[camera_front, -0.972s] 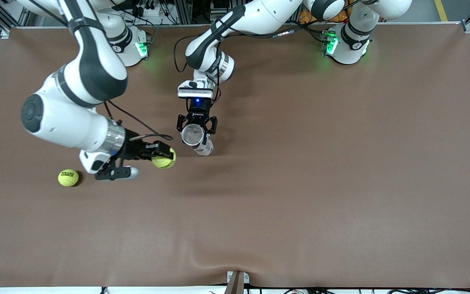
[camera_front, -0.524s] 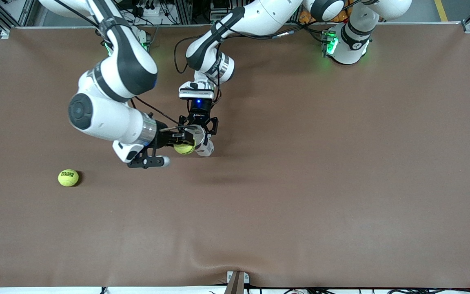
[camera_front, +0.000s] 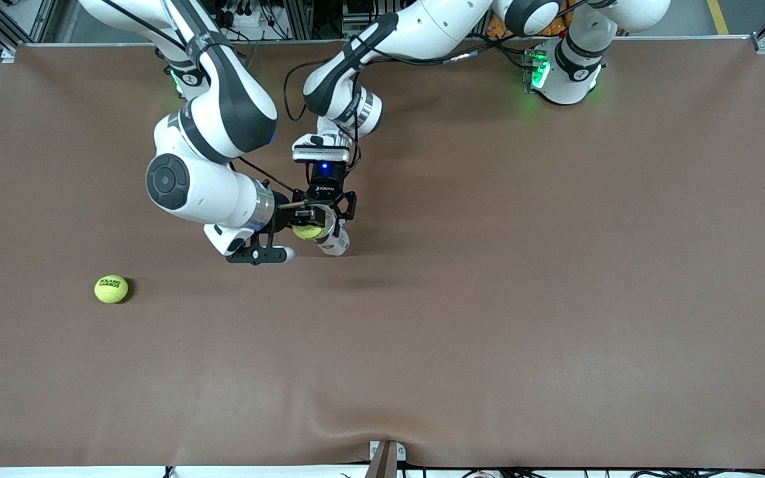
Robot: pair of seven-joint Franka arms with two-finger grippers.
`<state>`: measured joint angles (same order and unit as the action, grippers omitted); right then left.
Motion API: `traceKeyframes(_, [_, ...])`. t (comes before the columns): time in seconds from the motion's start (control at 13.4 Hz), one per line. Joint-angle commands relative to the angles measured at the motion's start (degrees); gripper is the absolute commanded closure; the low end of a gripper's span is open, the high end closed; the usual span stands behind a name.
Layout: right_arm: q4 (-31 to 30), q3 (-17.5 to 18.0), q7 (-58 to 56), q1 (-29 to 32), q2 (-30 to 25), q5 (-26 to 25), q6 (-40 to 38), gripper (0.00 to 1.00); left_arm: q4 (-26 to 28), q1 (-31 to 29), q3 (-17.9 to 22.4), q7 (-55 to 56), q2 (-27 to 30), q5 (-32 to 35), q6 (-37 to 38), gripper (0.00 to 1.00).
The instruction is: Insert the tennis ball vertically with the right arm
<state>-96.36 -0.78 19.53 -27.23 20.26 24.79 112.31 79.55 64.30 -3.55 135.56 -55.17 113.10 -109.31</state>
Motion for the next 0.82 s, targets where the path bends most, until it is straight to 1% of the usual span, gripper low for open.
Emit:
traceKeyframes(0.0, [-1.4, -0.4, 2.2, -0.9, -0.7, -0.8, 0.2, 0.98, -1.3, 0.8, 0.6, 1.9, -1.0, 1.6, 1.3, 0.23])
traceKeyframes(0.07, [-1.4, -0.4, 3.5, -1.4, -0.6, -0.8, 0.4, 0.93, -1.3, 0.8, 0.6, 1.9, -1.0, 1.6, 1.3, 0.23])
traceKeyframes(0.22, [-1.4, -0.4, 5.0, -2.2, -0.5, -0.8, 0.5, 0.85, -1.3, 0.8, 0.6, 1.9, -1.0, 1.6, 1.3, 0.23])
traceKeyframes(0.3, [-1.5, -0.4, 5.2, -2.5, -0.5, -0.8, 0.5, 0.77, -1.3, 0.8, 0.6, 1.9, -1.0, 1.6, 1.3, 0.22])
traceKeyframes(0.45, [-1.4, -0.4, 5.2, -2.6, -0.4, -0.8, 0.6, 0.41, -1.3, 0.8, 0.6, 2.0, -1.0, 1.6, 1.3, 0.22])
traceKeyframes(0.52, [-1.4, -0.5, 5.2, -2.5, -0.4, -0.8, 0.7, 0.08, -1.3, 0.8, 0.6, 2.0, -1.0, 1.6, 1.3, 0.22])
traceKeyframes(0.6, [-1.3, -0.5, 5.2, -2.4, -0.4, -0.8, 0.6, 0.00, -1.3, 0.8, 0.6, 2.0, -1.0, 1.6, 1.3, 0.22])
traceKeyframes(0.75, [-1.3, -0.5, 5.1, -2.2, -0.5, -0.8, 0.6, 0.00, -1.3, 0.8, 0.6, 2.0, -1.0, 1.6, 1.3, 0.22])
